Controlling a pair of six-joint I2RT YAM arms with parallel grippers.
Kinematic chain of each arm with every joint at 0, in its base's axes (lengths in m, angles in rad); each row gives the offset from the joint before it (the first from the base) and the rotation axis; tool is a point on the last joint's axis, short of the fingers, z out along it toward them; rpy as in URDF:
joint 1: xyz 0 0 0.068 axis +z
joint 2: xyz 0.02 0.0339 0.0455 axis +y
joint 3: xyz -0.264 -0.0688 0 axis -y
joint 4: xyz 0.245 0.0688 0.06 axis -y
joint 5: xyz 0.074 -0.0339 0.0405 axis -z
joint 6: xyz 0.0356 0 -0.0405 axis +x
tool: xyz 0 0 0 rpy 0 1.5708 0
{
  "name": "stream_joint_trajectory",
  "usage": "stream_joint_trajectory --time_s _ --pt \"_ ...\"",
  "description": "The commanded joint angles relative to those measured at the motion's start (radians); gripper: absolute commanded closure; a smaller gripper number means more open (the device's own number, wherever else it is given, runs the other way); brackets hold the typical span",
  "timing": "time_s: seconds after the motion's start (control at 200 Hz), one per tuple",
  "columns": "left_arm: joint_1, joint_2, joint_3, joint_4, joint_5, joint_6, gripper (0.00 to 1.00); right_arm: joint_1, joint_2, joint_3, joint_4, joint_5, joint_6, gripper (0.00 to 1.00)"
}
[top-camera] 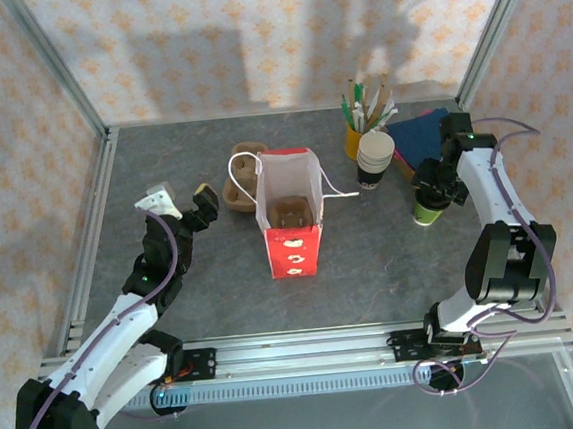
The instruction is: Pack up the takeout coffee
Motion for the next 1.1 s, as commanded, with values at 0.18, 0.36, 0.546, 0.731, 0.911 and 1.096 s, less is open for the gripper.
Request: stream_joint_trajectory --time_s 0.18,0.36,0.546,0.731,0.911,1.096 --pt "0.006 0.0 0.003 0.023 -0.008 0.015 0.01 -0.008 0.036 0.014 -0.017 0.026 -0.007 0.21" --pt "0.006 0.003 0.006 0.025 0.001 0.015 0.01 -0.008 0.041 0.021 -0.018 0.04 -0.002 0.19" --pt "0.006 0.007 0.008 0.021 0.007 0.015 0.01 -0.007 0.03 0.021 -0.01 0.026 -0.004 0.19" --pt "0.006 0.008 0.011 0.017 0.011 0.015 0.01 -0.008 0.045 0.019 -0.008 0.048 0.004 0.2" --pt "0.006 0.01 0.01 0.019 0.017 0.014 0.01 -0.008 0.048 0.029 -0.007 0.06 0.021 0.22" --pt "0.006 0.01 0.012 0.017 0.02 0.014 0.01 -0.01 0.057 0.037 -0.006 0.053 0.031 0.22"
